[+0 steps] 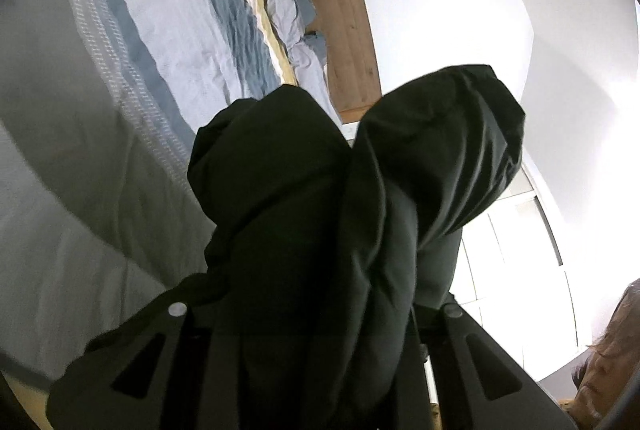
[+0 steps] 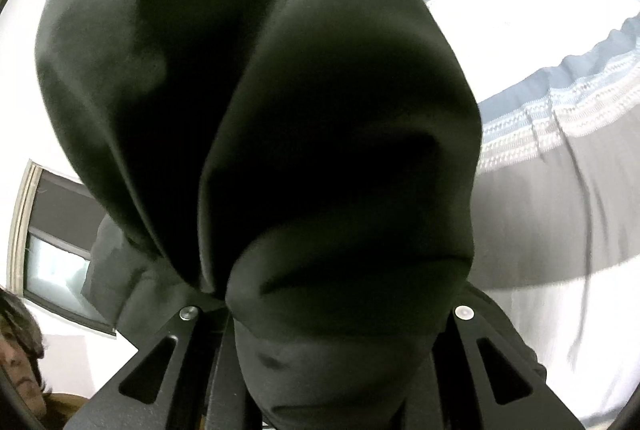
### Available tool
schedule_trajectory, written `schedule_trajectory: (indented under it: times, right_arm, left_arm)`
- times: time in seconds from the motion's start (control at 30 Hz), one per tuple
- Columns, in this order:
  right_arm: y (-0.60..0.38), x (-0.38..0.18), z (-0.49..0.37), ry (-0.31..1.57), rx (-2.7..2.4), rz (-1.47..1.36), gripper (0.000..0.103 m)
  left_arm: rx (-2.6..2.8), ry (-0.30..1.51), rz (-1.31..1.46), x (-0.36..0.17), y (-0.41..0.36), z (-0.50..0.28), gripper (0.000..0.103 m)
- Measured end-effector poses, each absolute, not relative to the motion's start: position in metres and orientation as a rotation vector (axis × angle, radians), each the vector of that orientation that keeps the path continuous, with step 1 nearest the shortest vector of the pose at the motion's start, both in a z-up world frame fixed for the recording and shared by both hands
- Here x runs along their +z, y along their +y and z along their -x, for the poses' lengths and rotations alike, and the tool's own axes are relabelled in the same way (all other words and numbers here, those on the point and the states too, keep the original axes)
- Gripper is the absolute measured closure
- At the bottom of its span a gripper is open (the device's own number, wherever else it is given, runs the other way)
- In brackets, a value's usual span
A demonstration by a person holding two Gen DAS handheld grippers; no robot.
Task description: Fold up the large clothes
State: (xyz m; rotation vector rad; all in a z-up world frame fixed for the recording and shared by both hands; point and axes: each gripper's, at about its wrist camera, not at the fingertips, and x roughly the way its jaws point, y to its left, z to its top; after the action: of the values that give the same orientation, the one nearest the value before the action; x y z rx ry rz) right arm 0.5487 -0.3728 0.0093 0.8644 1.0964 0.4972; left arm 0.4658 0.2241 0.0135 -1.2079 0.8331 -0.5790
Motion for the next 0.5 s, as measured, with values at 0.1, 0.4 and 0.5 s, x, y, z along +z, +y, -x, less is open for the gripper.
schedule_trajectory:
  times: [0.1, 0.4, 0.5]
  right_arm:
    - [-0.382, 0.019, -0.536, 1.105, 0.483, -0.874, 0.083]
    - [-0.375, -0.098, -0.564, 1.258, 0.271, -0.899, 0.082]
    - [-0.380, -0.131, -0.574, 1.240, 0.185, -0.885, 0.078]
  left_arm:
    - [-0.546, 0.862, 1.201, 0.005, 0.226, -0.460, 0.085]
    - [-0.315, 1.025, 0.955, -0.105, 0.233, -0.496, 0.085]
    - [-0.265, 1.018, 0.932, -0.127, 0.250, -0.509, 0.082]
